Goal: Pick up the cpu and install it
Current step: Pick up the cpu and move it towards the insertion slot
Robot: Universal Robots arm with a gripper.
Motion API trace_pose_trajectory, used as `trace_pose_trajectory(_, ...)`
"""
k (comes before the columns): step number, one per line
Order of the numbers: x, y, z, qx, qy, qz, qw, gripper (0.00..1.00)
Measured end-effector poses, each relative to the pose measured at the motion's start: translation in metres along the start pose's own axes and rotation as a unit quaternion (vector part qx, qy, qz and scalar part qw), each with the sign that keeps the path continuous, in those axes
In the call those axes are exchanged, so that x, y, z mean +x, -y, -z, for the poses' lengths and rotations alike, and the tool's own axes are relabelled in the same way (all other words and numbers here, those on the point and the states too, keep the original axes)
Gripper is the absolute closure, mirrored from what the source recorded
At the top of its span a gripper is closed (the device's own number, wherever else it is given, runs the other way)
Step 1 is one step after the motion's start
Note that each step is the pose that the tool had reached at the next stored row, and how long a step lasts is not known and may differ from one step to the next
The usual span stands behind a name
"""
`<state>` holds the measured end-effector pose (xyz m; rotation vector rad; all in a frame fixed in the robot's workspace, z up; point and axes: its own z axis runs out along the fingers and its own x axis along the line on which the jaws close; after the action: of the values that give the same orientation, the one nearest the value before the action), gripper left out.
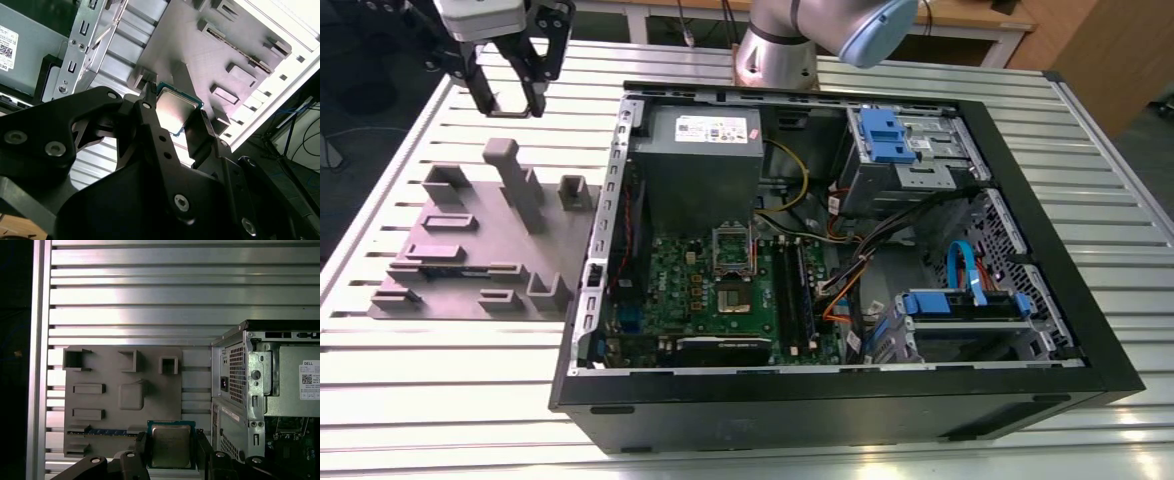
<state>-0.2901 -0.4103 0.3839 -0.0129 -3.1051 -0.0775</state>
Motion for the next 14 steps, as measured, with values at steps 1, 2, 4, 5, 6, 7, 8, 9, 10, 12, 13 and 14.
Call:
trace_pose_trajectory(1,-0.0003,0.0,0.0,0.0,0.0,0.0,1.0,0.53)
trace_pose_trajectory(2,-0.0006,0.0,0.0,0.0,0.0,0.0,1.0,0.53)
trace_pose_trajectory(4,-0.0013,0.0,0.0001,0.0,0.0,0.0,1.0,0.53)
trace_pose_trajectory(5,-0.0017,0.0,0.0001,0.0,0.0,0.0,1.0,0.53)
trace_pose_trajectory(6,-0.0021,0.0,0.0001,0.0,0.0,0.0,1.0,0.53)
trace_pose_trajectory(7,-0.0026,0.0,0.0001,0.0,0.0,0.0,1.0,0.53)
trace_pose_trajectory(8,-0.0028,0.0,0.0001,0.0,0.0,0.0,1.0,0.53)
trace_pose_trajectory(9,-0.0031,0.0,0.0001,0.0,0.0,0.0,1.0,0.53)
trace_pose_trajectory(10,-0.0034,0.0,0.0001,0.0,0.0,0.0,1.0,0.53)
trace_pose_trajectory(12,-0.0042,0.0,0.0001,0.0,0.0,0.0,1.0,0.53)
trace_pose_trajectory(13,-0.0048,0.0,0.0002,0.0,0.0,0.0,1.0,0.53)
trace_pose_trajectory(14,-0.0052,0.0,0.0002,0.0,0.0,0.0,1.0,0.53)
